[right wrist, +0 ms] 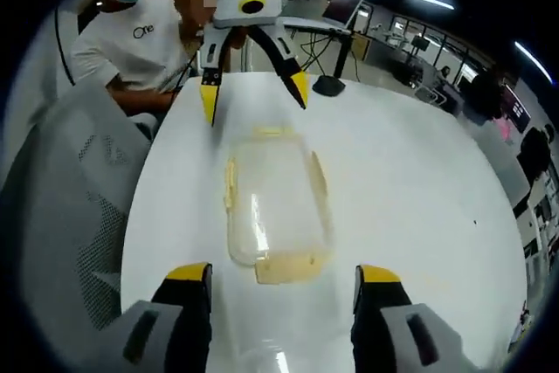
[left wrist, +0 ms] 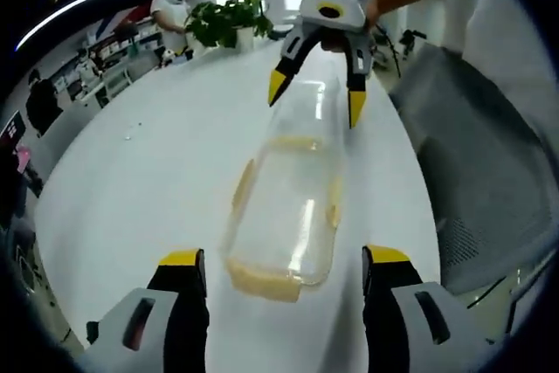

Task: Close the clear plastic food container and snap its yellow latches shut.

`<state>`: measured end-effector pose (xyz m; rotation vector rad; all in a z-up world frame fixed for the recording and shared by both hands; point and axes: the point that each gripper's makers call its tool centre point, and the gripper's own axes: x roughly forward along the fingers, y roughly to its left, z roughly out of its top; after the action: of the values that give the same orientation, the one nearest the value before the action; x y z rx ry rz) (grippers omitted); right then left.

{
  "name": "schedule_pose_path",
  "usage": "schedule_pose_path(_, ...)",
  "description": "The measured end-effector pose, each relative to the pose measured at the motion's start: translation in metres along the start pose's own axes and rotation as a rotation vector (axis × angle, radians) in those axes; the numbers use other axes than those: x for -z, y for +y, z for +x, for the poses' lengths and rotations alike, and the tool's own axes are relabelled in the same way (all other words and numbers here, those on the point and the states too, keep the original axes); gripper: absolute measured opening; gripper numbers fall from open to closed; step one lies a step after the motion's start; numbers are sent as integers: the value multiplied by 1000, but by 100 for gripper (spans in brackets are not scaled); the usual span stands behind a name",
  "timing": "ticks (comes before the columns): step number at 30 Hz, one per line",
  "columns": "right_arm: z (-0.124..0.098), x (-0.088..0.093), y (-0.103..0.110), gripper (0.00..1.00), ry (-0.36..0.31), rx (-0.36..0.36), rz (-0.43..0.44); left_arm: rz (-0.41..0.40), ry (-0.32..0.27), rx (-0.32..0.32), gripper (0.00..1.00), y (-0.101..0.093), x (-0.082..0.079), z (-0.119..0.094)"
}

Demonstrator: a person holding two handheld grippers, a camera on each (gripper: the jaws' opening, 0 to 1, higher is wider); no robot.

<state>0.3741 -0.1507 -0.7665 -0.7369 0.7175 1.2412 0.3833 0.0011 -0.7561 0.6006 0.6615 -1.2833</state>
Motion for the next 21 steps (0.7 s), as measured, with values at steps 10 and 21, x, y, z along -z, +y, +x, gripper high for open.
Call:
schedule_pose_path(10, 9, 4, -6, 53, 39, -9, -57, 47, 50, 57, 65, 1, 12, 10)
schedule_pose_path(21, 20, 10, -3, 45, 64, -46, -54, 82, 95, 94, 61, 5, 24, 16)
